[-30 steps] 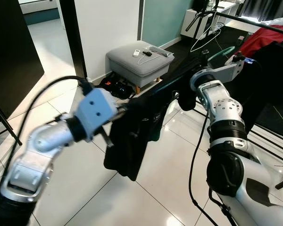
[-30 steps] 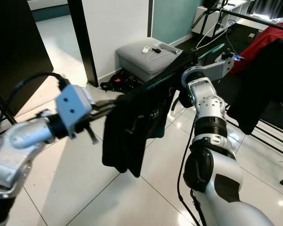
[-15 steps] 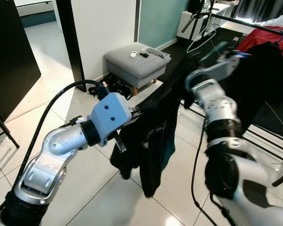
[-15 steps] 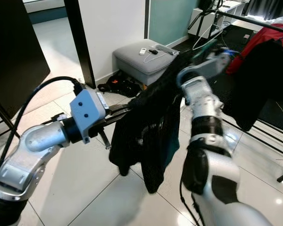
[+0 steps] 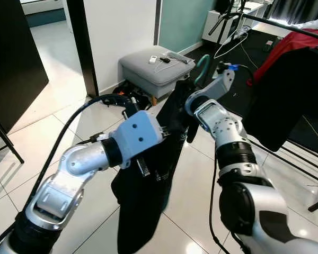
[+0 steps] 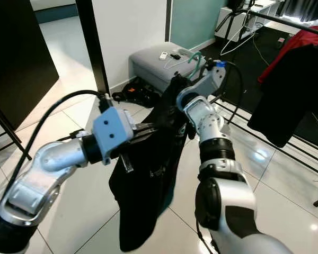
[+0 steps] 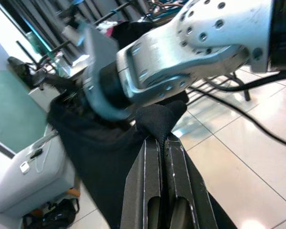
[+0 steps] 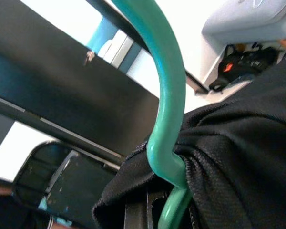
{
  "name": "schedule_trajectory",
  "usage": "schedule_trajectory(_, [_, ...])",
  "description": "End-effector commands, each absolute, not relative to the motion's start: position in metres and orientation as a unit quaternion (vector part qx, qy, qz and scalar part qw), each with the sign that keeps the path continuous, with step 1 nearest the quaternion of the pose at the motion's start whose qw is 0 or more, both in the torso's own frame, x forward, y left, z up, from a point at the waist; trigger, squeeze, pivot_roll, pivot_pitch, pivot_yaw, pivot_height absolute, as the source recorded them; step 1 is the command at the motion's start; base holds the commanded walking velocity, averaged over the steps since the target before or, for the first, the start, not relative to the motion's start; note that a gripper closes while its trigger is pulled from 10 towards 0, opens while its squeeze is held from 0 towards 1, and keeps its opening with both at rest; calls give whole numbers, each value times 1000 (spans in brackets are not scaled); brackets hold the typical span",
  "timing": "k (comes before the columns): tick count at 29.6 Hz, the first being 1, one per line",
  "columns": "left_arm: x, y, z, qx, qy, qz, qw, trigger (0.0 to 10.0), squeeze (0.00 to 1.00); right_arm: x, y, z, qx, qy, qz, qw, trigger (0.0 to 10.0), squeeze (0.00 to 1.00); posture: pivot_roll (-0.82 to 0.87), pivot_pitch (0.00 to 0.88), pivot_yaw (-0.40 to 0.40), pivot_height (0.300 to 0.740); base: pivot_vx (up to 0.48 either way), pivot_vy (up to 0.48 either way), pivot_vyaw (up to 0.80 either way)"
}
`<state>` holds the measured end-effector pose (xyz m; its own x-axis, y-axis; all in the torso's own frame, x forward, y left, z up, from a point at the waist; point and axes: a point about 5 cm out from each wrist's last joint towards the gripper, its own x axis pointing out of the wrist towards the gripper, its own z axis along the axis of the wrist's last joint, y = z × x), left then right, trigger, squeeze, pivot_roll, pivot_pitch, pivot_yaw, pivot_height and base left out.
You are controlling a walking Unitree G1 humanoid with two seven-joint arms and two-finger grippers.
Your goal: Hang hanger
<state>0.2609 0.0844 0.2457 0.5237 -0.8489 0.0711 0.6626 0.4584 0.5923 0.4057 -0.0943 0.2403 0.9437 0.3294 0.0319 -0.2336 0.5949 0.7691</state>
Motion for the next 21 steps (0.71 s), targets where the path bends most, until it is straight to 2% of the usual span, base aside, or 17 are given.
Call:
schedule_trajectory(1, [260,82,248,265,-183,-451,832,10000,0,402,-92,241,397,55,175,899,10000,0,36,57,-100,740,0,0,0])
schedule_trajectory(2, [260,82,248,265,-183,-451,832,10000,0,402,-92,241,397,55,175,899,10000,0,36,57,-100,740,0,0,0])
schedule_trajectory(3, [262,84,247,266,-178,-446,836,10000,0,396,-81,230,344,76,204,913,10000,0,33,53,-100,740,0,0,0])
schedule_trajectory(4, [262,84,247,266,-178,-446,836,10000,0,396,-81,230,344,76,204,913,10000,0,33,53,-100,740,0,0,0])
schedule_trajectory(5, [264,86,247,269,-175,-439,839,10000,0,389,-70,215,299,105,230,920,10000,0,29,54,-100,740,0,0,0])
schedule_trajectory(6, [264,86,247,269,-175,-439,839,10000,0,389,-70,215,299,105,230,920,10000,0,29,54,-100,740,0,0,0])
schedule_trajectory(7, [266,88,247,272,-170,-431,843,10000,0,383,-64,197,269,137,230,925,10000,0,29,57,-97,740,0,0,0])
schedule_trajectory(11, [273,96,238,292,-134,-405,856,10000,0,381,-57,203,307,122,230,915,10000,0,27,66,-92,740,0,0,0])
schedule_trajectory(16, [278,102,227,302,-93,-384,868,10000,0,385,-59,212,310,99,223,919,10000,0,29,66,-96,740,0,0,0])
schedule_trajectory(21, [282,114,215,312,-41,-365,876,10000,0,392,-77,225,363,72,194,908,10000,0,30,71,-97,740,0,0,0])
